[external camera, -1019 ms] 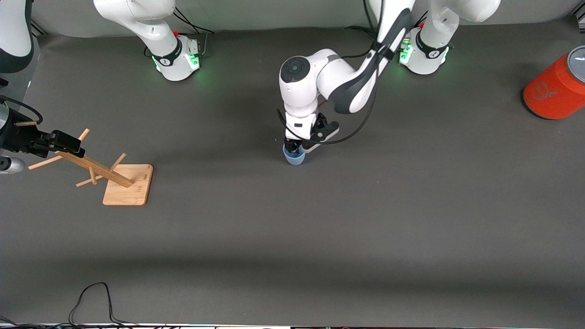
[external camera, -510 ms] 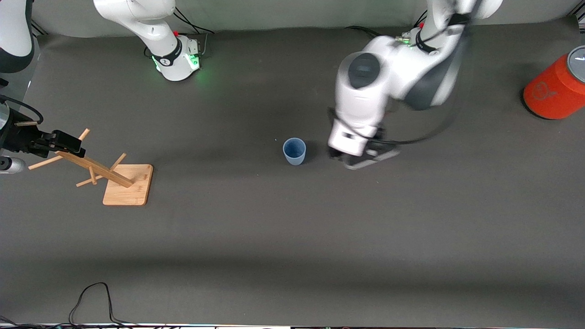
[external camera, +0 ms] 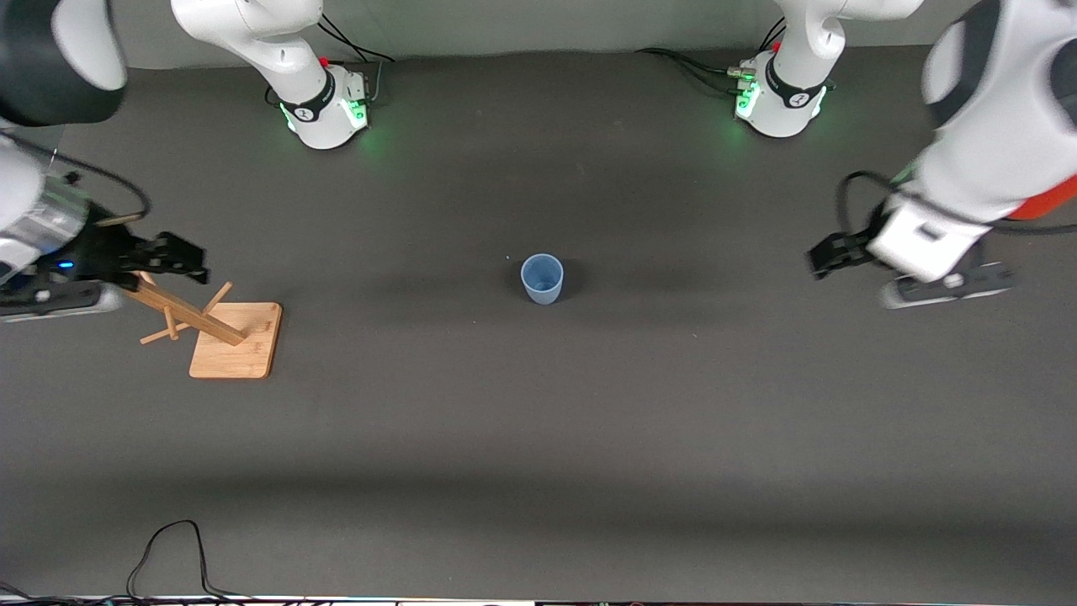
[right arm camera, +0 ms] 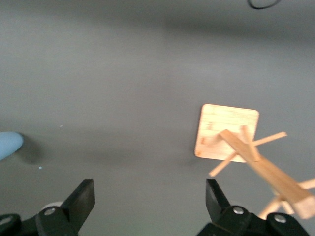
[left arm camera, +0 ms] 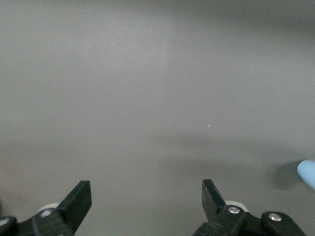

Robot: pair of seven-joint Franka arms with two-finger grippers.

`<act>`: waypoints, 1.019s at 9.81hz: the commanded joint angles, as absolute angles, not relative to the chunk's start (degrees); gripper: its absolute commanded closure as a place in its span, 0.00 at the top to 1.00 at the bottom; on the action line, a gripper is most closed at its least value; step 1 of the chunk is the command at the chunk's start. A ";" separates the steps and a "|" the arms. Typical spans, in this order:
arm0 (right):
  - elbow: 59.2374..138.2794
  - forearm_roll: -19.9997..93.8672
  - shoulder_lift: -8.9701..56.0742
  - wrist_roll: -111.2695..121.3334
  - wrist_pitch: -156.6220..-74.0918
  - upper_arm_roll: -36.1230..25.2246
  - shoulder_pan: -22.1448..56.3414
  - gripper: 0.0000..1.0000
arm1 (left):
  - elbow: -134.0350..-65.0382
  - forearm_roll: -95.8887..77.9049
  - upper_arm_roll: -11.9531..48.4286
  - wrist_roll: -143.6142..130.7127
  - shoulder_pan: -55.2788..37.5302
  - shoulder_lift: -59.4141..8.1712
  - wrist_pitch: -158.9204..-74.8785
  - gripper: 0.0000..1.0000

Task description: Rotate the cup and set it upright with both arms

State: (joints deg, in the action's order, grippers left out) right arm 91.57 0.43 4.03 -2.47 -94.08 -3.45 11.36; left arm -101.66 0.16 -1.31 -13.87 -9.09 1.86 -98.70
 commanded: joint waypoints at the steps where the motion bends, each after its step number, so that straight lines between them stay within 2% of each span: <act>1: 91.49 0.62 3.60 -4.39 -93.43 -4.57 12.22 1.00 | -107.23 -0.97 -0.53 -6.96 -3.88 8.78 -98.45 1.00; 4: 90.97 0.62 4.13 0.85 -93.69 -13.69 11.95 1.00 | -106.79 0.17 -0.44 -3.54 -3.34 9.58 -94.66 1.00; 10: 90.97 0.70 4.04 0.00 -93.52 -14.33 12.30 1.00 | -102.66 0.97 -2.20 2.37 -3.25 8.79 -90.18 1.00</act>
State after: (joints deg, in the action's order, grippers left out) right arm 91.54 0.32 4.10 0.16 -94.01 -14.10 12.01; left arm -103.98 0.41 -2.17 0.82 -3.53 8.70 -91.78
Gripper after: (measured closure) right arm 0.000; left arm 0.000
